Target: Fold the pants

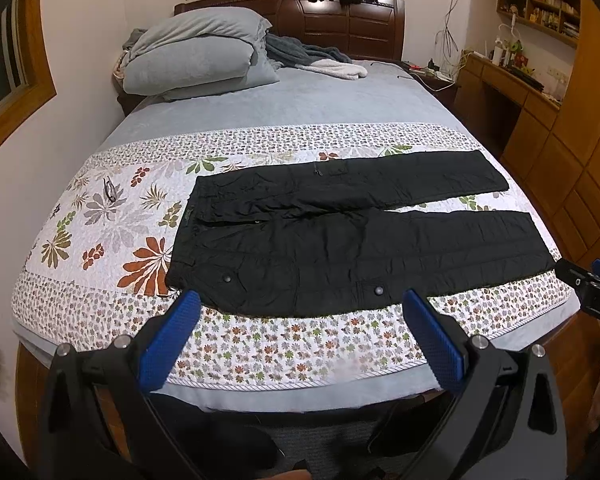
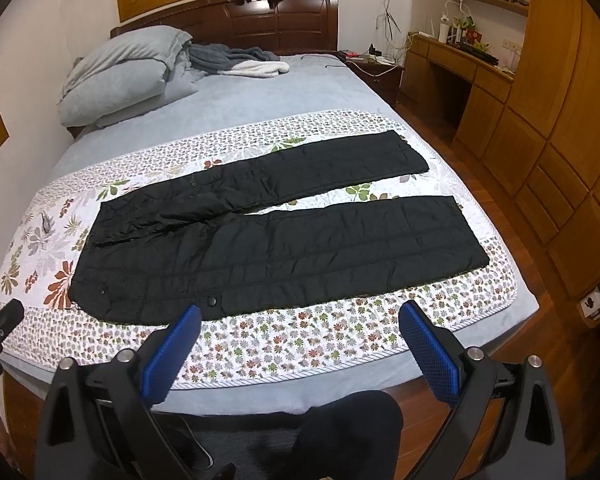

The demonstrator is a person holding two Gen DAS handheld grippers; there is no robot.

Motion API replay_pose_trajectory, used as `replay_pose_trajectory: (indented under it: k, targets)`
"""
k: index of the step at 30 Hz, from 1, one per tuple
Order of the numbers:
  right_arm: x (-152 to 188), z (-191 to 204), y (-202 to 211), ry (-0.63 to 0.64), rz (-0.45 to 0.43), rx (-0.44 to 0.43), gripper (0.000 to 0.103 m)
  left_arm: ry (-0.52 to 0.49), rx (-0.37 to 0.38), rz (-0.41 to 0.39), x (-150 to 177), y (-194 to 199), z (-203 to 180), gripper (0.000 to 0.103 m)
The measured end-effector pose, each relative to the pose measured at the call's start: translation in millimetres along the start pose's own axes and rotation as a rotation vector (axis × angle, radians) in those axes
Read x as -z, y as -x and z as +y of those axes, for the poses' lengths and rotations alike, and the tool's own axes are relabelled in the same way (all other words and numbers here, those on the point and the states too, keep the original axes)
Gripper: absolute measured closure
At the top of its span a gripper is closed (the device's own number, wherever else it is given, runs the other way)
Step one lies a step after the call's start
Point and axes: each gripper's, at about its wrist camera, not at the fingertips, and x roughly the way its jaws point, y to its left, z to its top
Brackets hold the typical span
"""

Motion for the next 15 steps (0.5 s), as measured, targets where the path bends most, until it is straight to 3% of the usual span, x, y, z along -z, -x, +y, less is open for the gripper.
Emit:
replay_pose_trajectory:
  k: [15]
  targets:
    - [-1.9,4.2,2.3,0.011,-0.005,0.000,0.003,0.000,-0.009,-0.006,-1.9,2.6,1.9,0.002]
